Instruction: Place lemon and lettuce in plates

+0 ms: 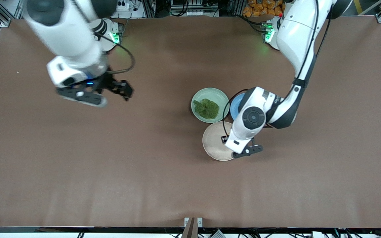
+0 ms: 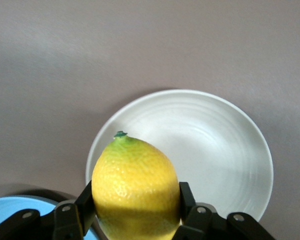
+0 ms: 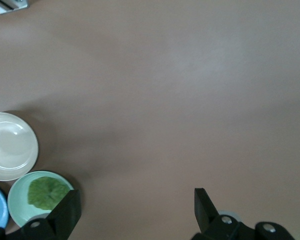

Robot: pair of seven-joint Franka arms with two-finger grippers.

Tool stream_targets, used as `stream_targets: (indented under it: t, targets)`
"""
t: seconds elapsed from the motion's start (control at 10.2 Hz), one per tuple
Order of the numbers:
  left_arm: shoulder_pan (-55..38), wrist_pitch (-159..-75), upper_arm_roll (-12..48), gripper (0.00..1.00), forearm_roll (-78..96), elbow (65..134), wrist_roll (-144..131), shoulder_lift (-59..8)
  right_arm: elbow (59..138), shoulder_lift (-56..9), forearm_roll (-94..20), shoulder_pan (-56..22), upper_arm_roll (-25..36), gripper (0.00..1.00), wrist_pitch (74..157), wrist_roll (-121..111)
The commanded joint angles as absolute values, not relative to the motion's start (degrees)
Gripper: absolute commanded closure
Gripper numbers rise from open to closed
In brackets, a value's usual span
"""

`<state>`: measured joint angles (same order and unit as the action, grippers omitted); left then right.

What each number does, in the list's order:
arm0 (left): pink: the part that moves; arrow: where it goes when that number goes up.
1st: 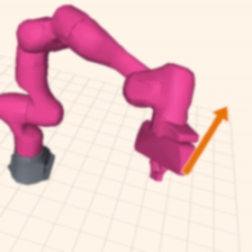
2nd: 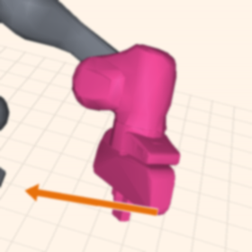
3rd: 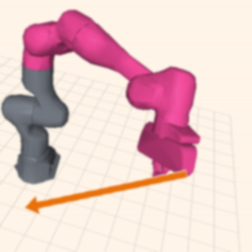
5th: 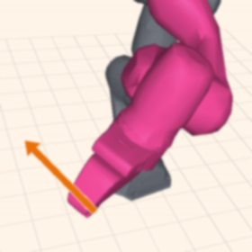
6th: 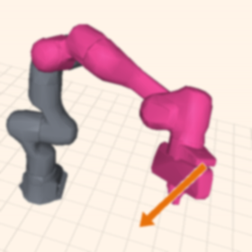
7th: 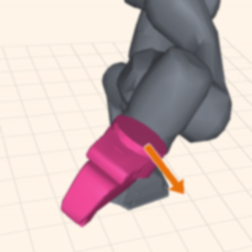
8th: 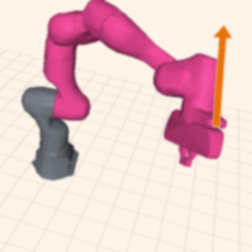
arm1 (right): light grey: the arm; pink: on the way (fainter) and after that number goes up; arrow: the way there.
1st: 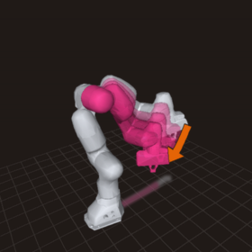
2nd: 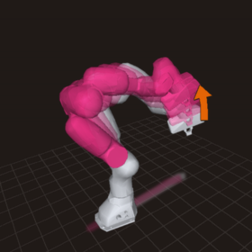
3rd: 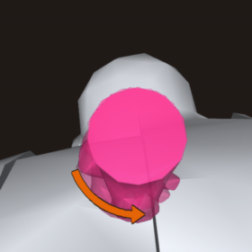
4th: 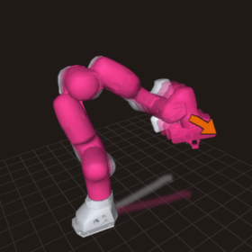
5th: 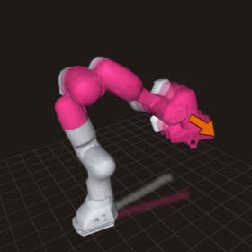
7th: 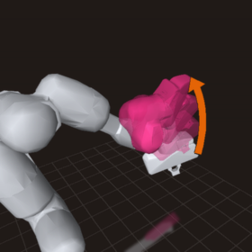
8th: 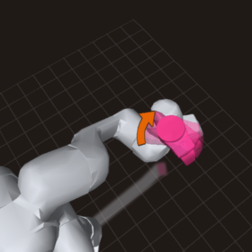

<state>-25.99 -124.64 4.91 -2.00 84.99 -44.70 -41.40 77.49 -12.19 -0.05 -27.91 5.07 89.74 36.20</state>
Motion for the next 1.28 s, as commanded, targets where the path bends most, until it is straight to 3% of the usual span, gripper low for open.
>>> stream_targets:
  t: [0.0,0.29,0.69,0.88,1.08,1.18]
  targets:
    - [-27.2,-125.4,3.8,0.01,-2.2,84.5,-45.3,-41.8,78.7,-10.3,0.4,-20.3,4.1,0.0,88.7,25.3]
    - [-25.6,-125.4,3.3,0.0,-2.4,84.6,-46.2,-40.5,78.7,-10.2,-0.4,-12.7,4.1,0.0,87.9,23.2]
    - [-16.7,-124.0,3.5,0.0,-1.9,85.0,-45.7,-37.3,79.3,-9.7,-0.4,-8.5,4.2,0.0,89.7,14.7]
    - [-12.6,-123.9,3.8,0.0,-1.8,85.6,-45.9,-36.9,84.3,-5.4,-0.4,-6.7,4.2,0.0,92.7,8.6]
    - [-8.5,-124.0,4.0,0.0,0.9,89.8,-45.5,-34.1,92.3,0.2,-0.4,-5.3,4.1,0.0,97.6,5.8]
    - [-7.6,-124.1,4.0,0.0,1.3,93.0,-45.4,-31.7,92.2,0.4,-0.4,-4.0,3.7,0.0,97.3,4.7]
